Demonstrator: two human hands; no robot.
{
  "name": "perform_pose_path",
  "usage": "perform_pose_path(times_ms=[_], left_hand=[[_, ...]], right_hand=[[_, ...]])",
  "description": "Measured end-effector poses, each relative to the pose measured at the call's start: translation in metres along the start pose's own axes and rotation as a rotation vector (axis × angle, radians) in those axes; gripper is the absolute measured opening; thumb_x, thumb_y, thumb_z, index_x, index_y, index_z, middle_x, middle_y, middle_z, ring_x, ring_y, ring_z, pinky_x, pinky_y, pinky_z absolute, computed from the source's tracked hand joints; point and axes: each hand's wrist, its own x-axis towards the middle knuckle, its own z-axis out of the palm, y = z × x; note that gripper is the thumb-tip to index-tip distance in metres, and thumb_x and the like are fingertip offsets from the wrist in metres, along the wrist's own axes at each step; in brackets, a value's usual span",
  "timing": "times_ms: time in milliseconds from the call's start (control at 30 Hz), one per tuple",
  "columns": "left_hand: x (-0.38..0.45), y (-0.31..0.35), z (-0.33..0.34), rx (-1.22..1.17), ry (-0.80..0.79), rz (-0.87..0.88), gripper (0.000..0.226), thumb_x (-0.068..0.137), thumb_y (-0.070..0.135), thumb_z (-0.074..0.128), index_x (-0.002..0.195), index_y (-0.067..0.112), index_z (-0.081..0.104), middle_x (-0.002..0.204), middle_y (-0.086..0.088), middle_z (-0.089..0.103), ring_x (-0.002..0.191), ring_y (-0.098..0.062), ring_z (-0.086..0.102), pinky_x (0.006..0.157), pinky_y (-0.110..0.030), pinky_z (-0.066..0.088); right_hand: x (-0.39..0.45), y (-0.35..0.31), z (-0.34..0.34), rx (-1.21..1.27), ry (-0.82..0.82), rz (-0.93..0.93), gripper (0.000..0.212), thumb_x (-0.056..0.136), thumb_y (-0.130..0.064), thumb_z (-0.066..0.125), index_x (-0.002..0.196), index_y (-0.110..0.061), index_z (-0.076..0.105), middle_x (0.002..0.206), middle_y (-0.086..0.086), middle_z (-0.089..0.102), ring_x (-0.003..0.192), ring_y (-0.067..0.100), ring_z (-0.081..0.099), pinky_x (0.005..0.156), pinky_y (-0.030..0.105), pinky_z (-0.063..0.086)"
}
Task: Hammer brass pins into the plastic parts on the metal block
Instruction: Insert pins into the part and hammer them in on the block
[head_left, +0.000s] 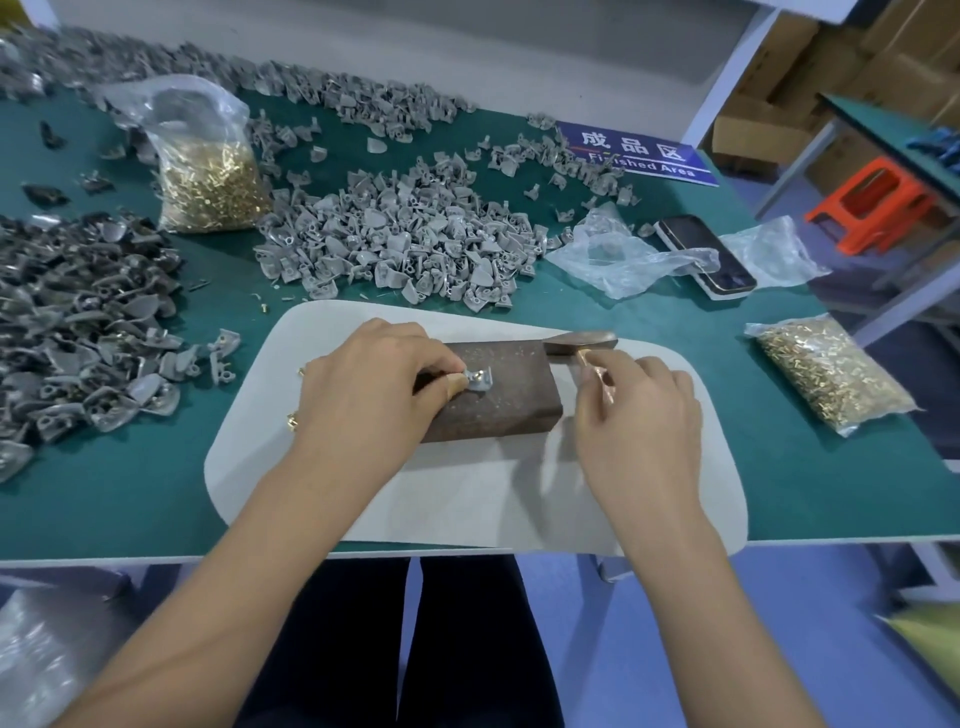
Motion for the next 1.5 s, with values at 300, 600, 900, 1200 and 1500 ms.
perform_pose_path(times_ms=[300, 600, 900, 1200, 1500], left_hand=[[-0.031, -0.049, -0.018, -0.061, 0.253, -0.055, 0.007, 0.084, 0.024, 0.069, 0.087, 0.021, 0.064, 0.108, 0.006, 0.063, 0.116, -0.023, 0.051, 0.100, -0.023, 0.033], [-0.040, -0.127, -0.056, 0.125, 0.329, -0.267, 0.007, 0.087, 0.026, 0.072, 0.089, 0.020, 0.070, 0.128, -0.001, 0.060, 0.141, -0.028, 0.034, 0.114, -0.046, 0.026], [-0.043, -0.142, -0.055, 0.149, 0.335, -0.298, 0.009, 0.088, 0.031, 0.073, 0.091, 0.023, 0.070, 0.128, 0.000, 0.061, 0.140, -0.026, 0.034, 0.118, -0.051, 0.020], [-0.023, -0.132, -0.056, 0.044, 0.271, -0.136, 0.011, 0.088, 0.026, 0.072, 0.098, 0.021, 0.069, 0.122, 0.001, 0.061, 0.135, -0.028, 0.042, 0.110, -0.050, 0.037], [0.049, -0.117, -0.044, 0.166, 0.016, -0.095, 0.022, 0.092, 0.038, 0.067, 0.111, 0.027, 0.068, 0.121, 0.006, 0.058, 0.132, -0.021, 0.036, 0.104, -0.037, 0.028]], right_hand=[[-0.014, -0.064, 0.028, 0.364, -0.015, -0.448, 0.011, 0.095, -0.015, 0.067, 0.100, -0.017, 0.077, 0.095, -0.002, 0.068, 0.093, 0.027, 0.057, 0.087, 0.042, 0.046], [-0.011, -0.120, 0.065, 0.320, -0.179, -0.601, 0.014, 0.088, -0.022, 0.077, 0.101, -0.023, 0.080, 0.096, -0.004, 0.065, 0.098, 0.027, 0.054, 0.087, 0.047, 0.046], [-0.021, -0.145, 0.072, 0.152, -0.307, -0.812, 0.008, 0.087, -0.041, 0.077, 0.091, -0.034, 0.079, 0.088, -0.012, 0.062, 0.091, 0.023, 0.052, 0.079, 0.039, 0.037], [-0.021, -0.144, 0.073, 0.109, -0.314, -0.703, 0.012, 0.087, -0.030, 0.078, 0.081, -0.023, 0.071, 0.083, -0.008, 0.064, 0.088, 0.024, 0.054, 0.079, 0.042, 0.046], [-0.020, -0.147, 0.070, 0.072, -0.429, -0.686, 0.010, 0.093, -0.026, 0.063, 0.093, -0.017, 0.067, 0.095, -0.001, 0.065, 0.094, 0.025, 0.052, 0.084, 0.042, 0.048]])
